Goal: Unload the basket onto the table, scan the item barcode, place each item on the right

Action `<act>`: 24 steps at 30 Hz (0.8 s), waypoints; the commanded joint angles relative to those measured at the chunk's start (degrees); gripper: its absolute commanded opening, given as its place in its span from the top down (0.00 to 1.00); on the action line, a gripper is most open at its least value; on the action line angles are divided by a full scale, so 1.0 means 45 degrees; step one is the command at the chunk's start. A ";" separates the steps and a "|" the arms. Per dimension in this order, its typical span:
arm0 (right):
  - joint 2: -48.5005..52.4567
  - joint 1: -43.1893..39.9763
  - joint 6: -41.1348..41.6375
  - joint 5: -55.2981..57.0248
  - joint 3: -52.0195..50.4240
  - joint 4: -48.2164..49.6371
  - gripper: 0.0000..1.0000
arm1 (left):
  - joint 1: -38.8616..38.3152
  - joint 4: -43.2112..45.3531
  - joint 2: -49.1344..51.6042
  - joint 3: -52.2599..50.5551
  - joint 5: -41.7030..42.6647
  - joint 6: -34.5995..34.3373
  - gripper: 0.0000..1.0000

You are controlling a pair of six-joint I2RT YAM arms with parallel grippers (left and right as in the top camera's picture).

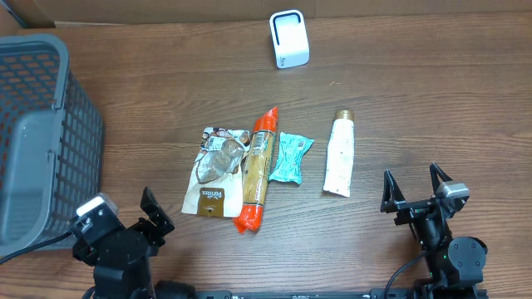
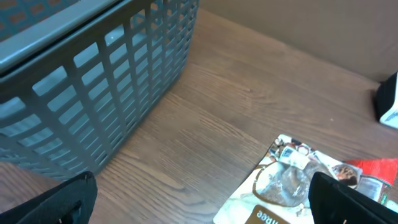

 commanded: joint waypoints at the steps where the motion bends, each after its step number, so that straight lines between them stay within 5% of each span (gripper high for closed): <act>1: -0.0068 0.0053 -0.0015 0.0049 -0.0131 0.0063 0.00 | -0.0053 -0.0267 -0.0034 -0.0102 -0.0316 -0.0175 0.00; 24: -0.0068 0.0053 -0.0015 0.0053 -0.0131 0.0063 0.00 | -0.0053 -0.0393 -0.0034 -0.0102 -0.0316 -0.0175 0.00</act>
